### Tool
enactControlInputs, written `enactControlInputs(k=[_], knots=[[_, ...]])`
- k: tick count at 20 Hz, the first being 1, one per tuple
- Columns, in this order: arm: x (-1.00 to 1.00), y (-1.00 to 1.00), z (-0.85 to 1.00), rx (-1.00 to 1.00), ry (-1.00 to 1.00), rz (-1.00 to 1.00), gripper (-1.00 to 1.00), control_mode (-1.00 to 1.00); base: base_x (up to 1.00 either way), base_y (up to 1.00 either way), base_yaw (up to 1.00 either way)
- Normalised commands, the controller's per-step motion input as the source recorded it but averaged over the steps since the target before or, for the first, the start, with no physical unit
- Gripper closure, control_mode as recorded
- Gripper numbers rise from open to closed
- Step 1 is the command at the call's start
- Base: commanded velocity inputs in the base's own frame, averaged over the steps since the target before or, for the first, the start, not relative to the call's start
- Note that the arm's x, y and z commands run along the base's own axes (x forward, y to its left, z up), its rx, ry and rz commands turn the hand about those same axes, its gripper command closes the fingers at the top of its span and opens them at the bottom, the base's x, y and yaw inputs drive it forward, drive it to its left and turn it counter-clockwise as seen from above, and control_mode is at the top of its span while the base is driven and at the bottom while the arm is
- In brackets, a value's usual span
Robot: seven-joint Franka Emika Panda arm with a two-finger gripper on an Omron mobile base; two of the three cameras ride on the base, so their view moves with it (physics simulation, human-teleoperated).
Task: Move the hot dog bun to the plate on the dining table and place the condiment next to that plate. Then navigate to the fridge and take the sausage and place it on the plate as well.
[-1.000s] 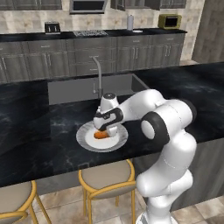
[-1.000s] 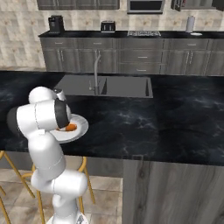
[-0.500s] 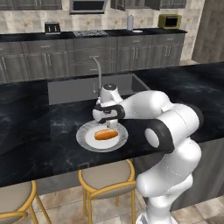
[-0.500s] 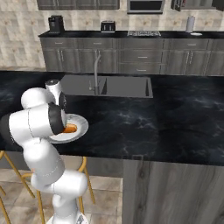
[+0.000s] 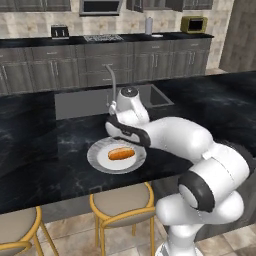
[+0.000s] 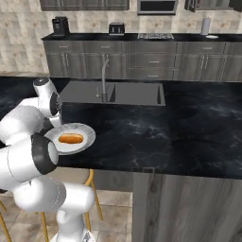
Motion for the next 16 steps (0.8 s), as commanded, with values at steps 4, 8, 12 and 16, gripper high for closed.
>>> enactControlInputs(k=[4,8,12,16], knots=[[-0.77,-0.11,0.39,0.00,-0.22,0.28,-1.00,-1.00,0.00,0.00,0.00],[-0.77,-0.24,0.39,-0.02,-0.20,0.32,-1.00,-1.00,0.00,0.00,0.00],[-0.80,-0.37,0.42,-0.02,-0.15,0.32,-1.00,-1.00,0.00,0.00,0.00],[-0.83,-0.44,0.39,-0.05,-0.10,0.26,-1.00,-1.00,0.00,0.00,0.00]])
